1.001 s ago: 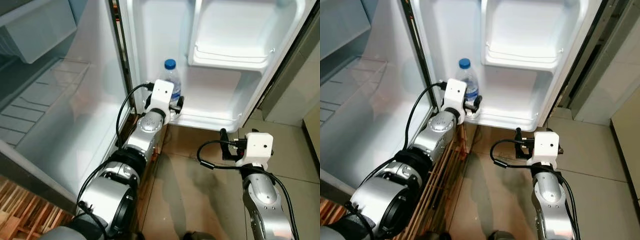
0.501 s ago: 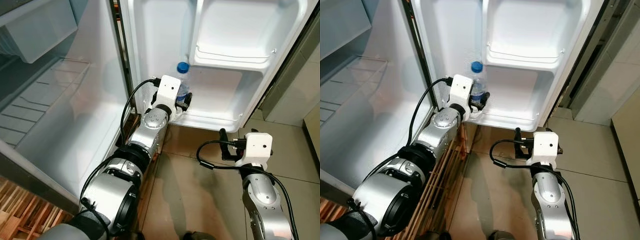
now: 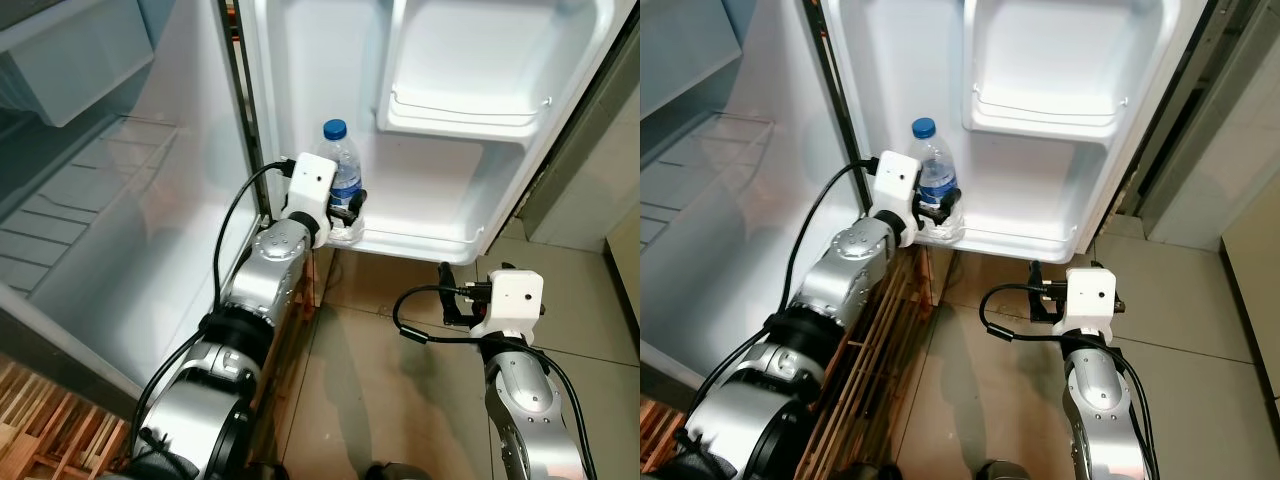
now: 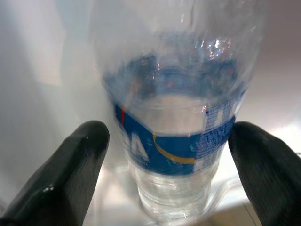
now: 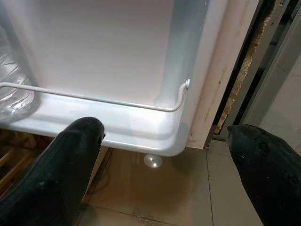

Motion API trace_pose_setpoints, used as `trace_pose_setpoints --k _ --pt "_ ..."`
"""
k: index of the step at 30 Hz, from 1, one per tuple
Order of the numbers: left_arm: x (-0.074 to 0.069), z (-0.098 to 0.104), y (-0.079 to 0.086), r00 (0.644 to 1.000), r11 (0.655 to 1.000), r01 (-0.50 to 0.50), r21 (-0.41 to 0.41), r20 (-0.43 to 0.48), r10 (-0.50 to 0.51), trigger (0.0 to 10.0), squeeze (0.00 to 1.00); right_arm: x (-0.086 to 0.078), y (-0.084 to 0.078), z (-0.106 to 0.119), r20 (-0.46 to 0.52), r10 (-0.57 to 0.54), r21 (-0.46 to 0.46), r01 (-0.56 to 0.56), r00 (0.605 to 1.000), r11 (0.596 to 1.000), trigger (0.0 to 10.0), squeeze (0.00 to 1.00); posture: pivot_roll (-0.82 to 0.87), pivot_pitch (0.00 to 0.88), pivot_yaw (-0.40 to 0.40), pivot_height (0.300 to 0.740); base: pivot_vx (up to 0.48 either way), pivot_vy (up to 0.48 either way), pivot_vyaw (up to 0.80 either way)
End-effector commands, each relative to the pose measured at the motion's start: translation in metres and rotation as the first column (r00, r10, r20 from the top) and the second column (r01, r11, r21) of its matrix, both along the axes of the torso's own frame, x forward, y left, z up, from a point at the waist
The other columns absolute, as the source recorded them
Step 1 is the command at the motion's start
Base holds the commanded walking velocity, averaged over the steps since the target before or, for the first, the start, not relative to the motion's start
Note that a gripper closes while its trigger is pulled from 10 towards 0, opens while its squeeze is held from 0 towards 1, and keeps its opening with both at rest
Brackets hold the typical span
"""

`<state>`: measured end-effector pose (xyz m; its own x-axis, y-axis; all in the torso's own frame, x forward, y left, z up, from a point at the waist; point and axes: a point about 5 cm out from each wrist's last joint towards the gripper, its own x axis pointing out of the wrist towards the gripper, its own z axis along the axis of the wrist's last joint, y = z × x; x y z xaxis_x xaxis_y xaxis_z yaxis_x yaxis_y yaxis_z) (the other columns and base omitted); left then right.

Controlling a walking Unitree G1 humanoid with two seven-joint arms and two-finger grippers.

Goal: Restocking fridge

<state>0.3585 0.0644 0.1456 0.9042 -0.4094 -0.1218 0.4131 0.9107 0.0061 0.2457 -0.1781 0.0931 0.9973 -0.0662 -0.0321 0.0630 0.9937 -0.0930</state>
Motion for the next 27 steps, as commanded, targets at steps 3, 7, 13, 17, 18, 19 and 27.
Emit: trace_pose_setpoints --k 3,7,13,17,18,19,27 --pt "-0.009 0.0 0.01 1.0 1.0 0.01 0.027 -0.002 -0.01 10.0 0.0 0.002 0.001 -0.002 -0.008 0.008 0.001 -0.008 1.0 1.0 10.0 0.18 -0.21 0.023 0.041 0.74 0.0 0.0 0.0" --pt "-0.018 0.003 0.015 0.999 0.999 0.042 0.03 0.017 -0.043 10.0 0.0 0.002 0.0 -0.003 -0.011 0.01 -0.001 -0.01 1.0 1.0 10.0 0.18 -0.2 0.017 0.042 0.74 0.0 0.0 0.0" --pt "-0.039 0.01 0.026 0.989 0.989 0.148 0.026 -0.002 -0.148 10.0 0.0 0.001 -0.001 -0.004 -0.019 0.009 -0.006 -0.009 1.0 1.0 10.0 0.18 -0.2 0.015 0.04 0.74 0.0 0.0 0.0" --pt "-0.048 0.01 0.029 0.979 0.981 0.193 0.008 -0.069 -0.192 10.0 0.0 0.0 -0.002 -0.005 -0.021 0.009 -0.009 -0.009 1.0 1.0 10.0 0.18 -0.19 0.013 0.04 0.74 0.0 0.0 0.0" --pt "-0.051 0.009 0.029 0.973 0.977 0.215 0.009 -0.091 -0.213 10.0 0.0 0.0 -0.002 -0.005 -0.022 0.009 -0.009 -0.009 1.0 1.0 10.0 0.18 -0.19 0.013 0.041 0.74 0.0 0.0 0.0" --pt "-0.053 0.009 0.029 0.968 0.974 0.228 0.011 -0.105 -0.226 10.0 0.0 0.0 -0.003 -0.005 -0.022 0.009 -0.01 -0.009 1.0 1.0 10.0 0.18 -0.19 0.013 0.041 0.74 0.0 0.0 0.0" --pt "-0.064 0.005 0.023 0.937 0.954 0.3 -0.017 -0.181 -0.298 10.0 0.0 0.001 -0.002 -0.006 -0.026 0.01 -0.01 -0.01 1.0 1.0 10.0 0.18 -0.19 0.015 0.036 0.74 0.0 0.0 0.0"
